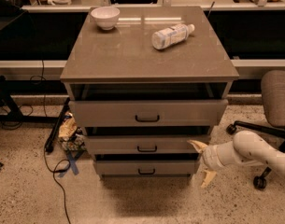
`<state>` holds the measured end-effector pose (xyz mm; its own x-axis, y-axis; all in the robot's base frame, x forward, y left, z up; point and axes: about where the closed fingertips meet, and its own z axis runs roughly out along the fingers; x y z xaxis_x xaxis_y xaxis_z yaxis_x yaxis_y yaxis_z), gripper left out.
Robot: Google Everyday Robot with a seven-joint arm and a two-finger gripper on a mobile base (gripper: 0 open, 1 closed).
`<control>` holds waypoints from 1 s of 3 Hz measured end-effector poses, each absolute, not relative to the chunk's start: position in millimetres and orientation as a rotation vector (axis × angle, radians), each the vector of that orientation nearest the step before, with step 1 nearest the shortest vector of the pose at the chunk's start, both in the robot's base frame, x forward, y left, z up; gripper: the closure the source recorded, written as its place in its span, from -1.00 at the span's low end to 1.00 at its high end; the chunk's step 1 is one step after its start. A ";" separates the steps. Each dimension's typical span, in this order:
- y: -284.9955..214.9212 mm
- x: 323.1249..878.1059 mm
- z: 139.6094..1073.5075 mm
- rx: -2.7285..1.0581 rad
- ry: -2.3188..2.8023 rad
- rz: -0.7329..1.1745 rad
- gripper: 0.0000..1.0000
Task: Open middle drawer
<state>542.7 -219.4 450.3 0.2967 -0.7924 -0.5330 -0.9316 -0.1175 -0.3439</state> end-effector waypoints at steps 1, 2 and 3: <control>-218.8 545.6 448.4 -1.943 1.530 0.274 -1.00; -216.9 556.1 441.8 -1.939 1.515 0.228 -1.00; -198.9 594.0 436.1 -1.960 1.447 0.117 -1.00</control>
Offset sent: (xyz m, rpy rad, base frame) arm 0.0271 -0.0004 -0.0127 -0.0265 -0.0981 -0.0242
